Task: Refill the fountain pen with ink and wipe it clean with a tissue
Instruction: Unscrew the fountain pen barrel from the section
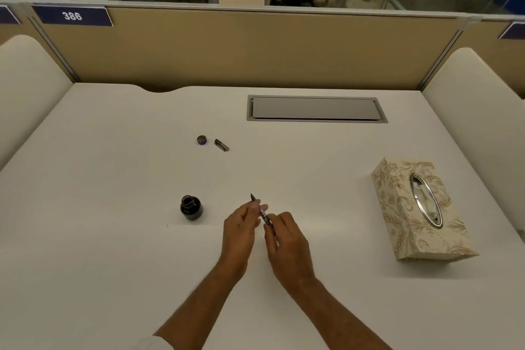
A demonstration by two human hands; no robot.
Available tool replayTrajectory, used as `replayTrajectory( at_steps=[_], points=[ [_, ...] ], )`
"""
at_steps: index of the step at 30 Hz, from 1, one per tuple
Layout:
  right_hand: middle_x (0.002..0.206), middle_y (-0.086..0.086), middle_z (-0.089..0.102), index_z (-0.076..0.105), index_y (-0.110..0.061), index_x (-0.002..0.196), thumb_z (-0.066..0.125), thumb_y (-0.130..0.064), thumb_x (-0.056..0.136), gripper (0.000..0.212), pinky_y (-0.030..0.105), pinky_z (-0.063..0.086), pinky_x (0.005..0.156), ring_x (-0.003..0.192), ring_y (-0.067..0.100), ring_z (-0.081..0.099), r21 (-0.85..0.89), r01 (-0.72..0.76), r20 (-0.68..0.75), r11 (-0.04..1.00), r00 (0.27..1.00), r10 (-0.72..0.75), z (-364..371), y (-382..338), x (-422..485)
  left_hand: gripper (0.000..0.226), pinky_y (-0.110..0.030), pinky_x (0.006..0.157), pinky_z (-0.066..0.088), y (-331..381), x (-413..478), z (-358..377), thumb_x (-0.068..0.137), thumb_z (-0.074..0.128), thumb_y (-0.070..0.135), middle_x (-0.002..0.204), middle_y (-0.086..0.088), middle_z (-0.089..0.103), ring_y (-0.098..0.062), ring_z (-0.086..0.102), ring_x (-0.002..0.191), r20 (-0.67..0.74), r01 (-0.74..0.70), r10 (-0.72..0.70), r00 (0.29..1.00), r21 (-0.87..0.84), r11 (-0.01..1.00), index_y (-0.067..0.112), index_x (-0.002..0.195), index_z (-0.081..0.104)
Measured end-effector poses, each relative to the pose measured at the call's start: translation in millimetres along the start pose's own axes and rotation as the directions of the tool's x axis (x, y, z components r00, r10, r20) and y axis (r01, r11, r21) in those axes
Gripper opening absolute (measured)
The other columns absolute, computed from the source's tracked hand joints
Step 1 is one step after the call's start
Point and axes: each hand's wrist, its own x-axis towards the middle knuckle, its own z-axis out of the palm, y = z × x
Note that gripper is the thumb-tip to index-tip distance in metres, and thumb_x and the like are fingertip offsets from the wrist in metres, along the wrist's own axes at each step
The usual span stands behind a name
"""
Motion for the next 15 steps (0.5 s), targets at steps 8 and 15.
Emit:
replayTrajectory(
  at_steps=[8, 15],
  points=[
    [0.082, -0.006, 0.071, 0.074, -0.021, 0.1, 0.062, -0.023, 0.099, 0.012, 0.024, 0.055, 0.067, 0.073, 0.01, 0.066, 0.408, -0.381, 0.208, 0.83, 0.924, 0.322, -35.0, -17.3, 6.8, 0.023, -0.036, 0.093, 0.056, 14.5, -1.5, -2.1, 0.105, 0.054, 0.016, 0.115, -0.019, 0.078, -0.029, 0.074, 0.111, 0.132, 0.222, -0.184, 0.974, -0.4, 0.889, 0.002, 0.117, 0.068],
    [0.079, 0.008, 0.071, 0.076, -0.005, 0.098, 0.057, -0.027, 0.102, 0.03, 0.028, 0.056, 0.068, 0.068, 0.016, 0.063, 0.522, -0.816, 0.737, 0.249, 0.579, 0.349, -81.1, -28.3, 25.3, 0.023, -0.036, 0.088, 0.06, 37.2, -11.9, -9.5, 0.105, 0.053, 0.017, 0.119, -0.025, 0.075, -0.03, 0.074, 0.109, 0.295, 0.283, -0.164, 0.941, -0.427, 0.859, 0.002, 0.117, 0.065]
  ],
)
